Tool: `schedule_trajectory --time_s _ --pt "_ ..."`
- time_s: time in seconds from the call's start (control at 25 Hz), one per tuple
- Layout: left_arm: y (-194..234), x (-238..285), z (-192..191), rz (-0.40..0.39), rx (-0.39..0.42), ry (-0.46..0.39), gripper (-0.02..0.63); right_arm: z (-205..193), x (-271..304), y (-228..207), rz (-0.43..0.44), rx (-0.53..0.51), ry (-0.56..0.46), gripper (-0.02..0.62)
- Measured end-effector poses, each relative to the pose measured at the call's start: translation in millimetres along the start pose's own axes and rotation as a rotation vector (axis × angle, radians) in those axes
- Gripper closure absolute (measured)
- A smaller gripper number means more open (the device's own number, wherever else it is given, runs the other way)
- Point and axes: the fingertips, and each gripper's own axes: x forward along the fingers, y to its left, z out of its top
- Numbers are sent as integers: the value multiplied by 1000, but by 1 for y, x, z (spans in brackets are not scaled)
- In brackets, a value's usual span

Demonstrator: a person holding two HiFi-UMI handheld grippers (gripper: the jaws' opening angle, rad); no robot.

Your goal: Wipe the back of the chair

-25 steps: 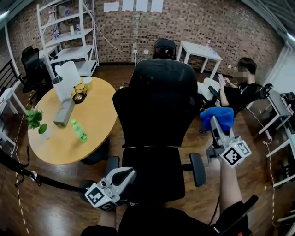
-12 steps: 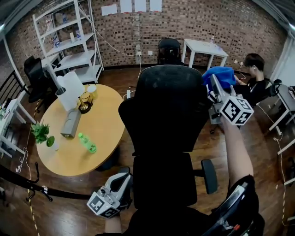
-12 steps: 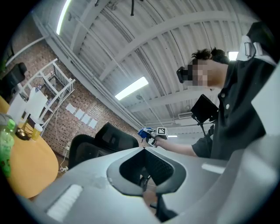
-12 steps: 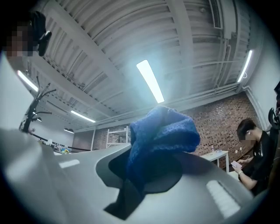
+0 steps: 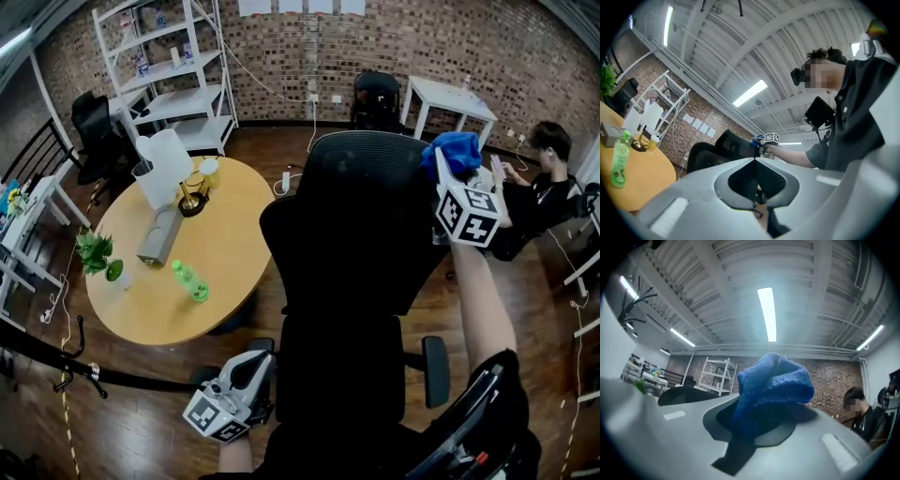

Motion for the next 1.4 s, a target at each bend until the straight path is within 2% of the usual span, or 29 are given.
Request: schedule_trajectory --time_s 0.08,0.16,0.4,0.6,0.8,0.88,1.0,1.04,1.08,1.12,1.2,1.4 --pt "2 1 0 -3 2 -1 600 -5 2 14 9 -82 35 538" --pt "2 2 0 -6 -2 -5 600 -12 8 38 55 -122 71 538" --pt "5 -9 5 7 -6 -11 600 -32 32 116 201 -69 121 538" --pt "8 -30 11 56 8 5 600 -32 38 182 323 -52 88 538" --pt "13 -45 16 90 23 5 600 -30 32 231 416 -54 41 538" --pt "14 -48 15 103 19 4 600 -24 20 261 528 -73 16 538" --pt "8 -45 15 91 29 15 600 -5 -19 310 811 -33 -48 538" --pt "7 -43 16 86 34 20 600 -1 -30 320 881 -21 -65 538" --pt "7 -42 16 83 40 23 600 0 -37 325 916 -8 -68 538" --pt "6 -41 17 83 44 26 600 -4 -37 323 918 9 -55 538" --pt "4 -39 18 85 51 31 600 -24 -26 305 852 53 2 538" --pt "-2 -30 16 76 46 35 600 -79 7 215 555 85 105 538"
